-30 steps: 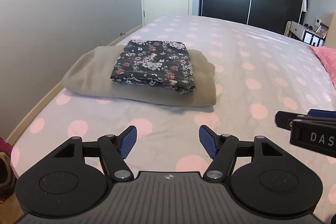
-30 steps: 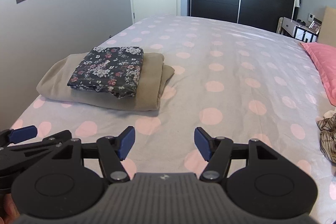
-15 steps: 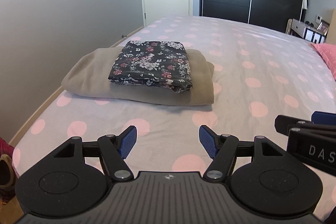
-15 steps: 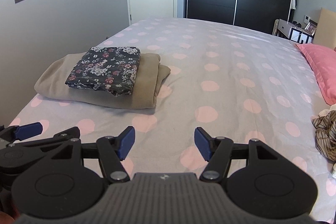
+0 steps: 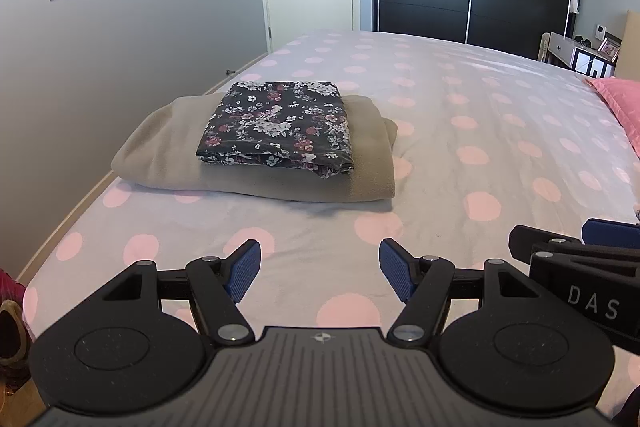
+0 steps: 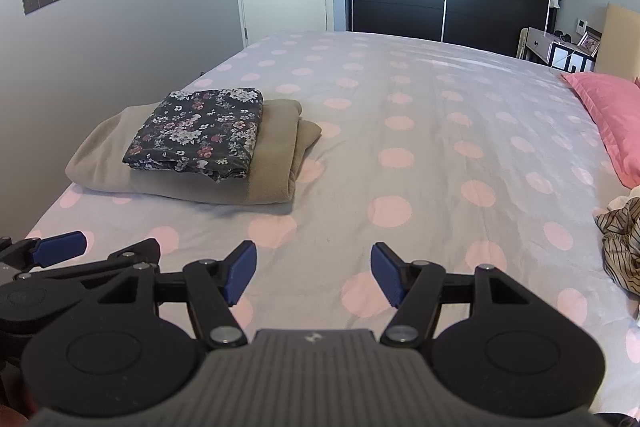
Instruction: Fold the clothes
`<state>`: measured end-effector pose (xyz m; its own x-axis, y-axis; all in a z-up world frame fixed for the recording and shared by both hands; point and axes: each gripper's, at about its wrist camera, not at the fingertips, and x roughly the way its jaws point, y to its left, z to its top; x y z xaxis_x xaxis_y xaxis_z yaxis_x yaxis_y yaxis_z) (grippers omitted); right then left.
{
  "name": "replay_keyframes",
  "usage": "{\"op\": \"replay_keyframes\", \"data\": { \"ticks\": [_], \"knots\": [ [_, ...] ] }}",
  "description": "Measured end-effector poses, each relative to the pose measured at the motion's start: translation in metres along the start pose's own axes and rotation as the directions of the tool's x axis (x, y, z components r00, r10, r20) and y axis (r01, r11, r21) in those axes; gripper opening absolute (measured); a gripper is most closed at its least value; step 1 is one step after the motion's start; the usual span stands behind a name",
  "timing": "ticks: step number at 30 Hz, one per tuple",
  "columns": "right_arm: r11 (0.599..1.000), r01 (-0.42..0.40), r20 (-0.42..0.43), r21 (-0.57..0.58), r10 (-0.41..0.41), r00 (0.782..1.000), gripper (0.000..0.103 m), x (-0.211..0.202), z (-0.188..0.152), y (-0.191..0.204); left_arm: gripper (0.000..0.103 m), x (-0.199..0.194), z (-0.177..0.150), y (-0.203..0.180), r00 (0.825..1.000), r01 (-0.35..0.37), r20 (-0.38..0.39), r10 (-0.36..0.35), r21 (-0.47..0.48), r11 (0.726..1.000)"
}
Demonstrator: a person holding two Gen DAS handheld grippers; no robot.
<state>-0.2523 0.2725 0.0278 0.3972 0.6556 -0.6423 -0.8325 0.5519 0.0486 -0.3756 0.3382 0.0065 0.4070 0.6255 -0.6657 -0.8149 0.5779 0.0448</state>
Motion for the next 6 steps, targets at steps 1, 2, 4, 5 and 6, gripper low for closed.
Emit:
{"op": "replay_keyframes", "data": {
  "ticks": [1,2,4,5,6],
  "knots": [
    [1.0,0.0,0.0,0.0,0.0,1.0,0.066,0.0001,-0.0002,-0.0006,0.064,0.0004,-0.0001,-0.0008,1.0,-0.001,-0.002,0.001,0.002,1.0],
    [1.0,-0.001,-0.001,0.001,0.001,1.0,0.066,0.0002,-0.0004,-0.0011,0.064,0.0007,-0.0002,-0.0016,1.0,-0.001,-0.004,0.001,0.004,1.0],
    [1.0,-0.002,-0.003,0.003,0.002,1.0,0.067,0.0006,-0.0007,-0.0023,0.064,0.0003,-0.0006,-0.0026,1.0,0.001,-0.003,-0.001,0.005,1.0],
    [1.0,-0.002,-0.004,0.004,0.002,1.0,0.067,0.0009,-0.0008,-0.003,0.064,-0.0001,-0.0007,-0.0031,1.0,0.003,0.0,-0.003,0.005,1.0],
    [1.0,-0.003,-0.005,0.006,0.003,1.0,0.067,0.0012,-0.0012,-0.0035,0.064,-0.0005,-0.0008,-0.0035,1.0,0.004,0.003,-0.004,0.005,1.0]
  ]
}}
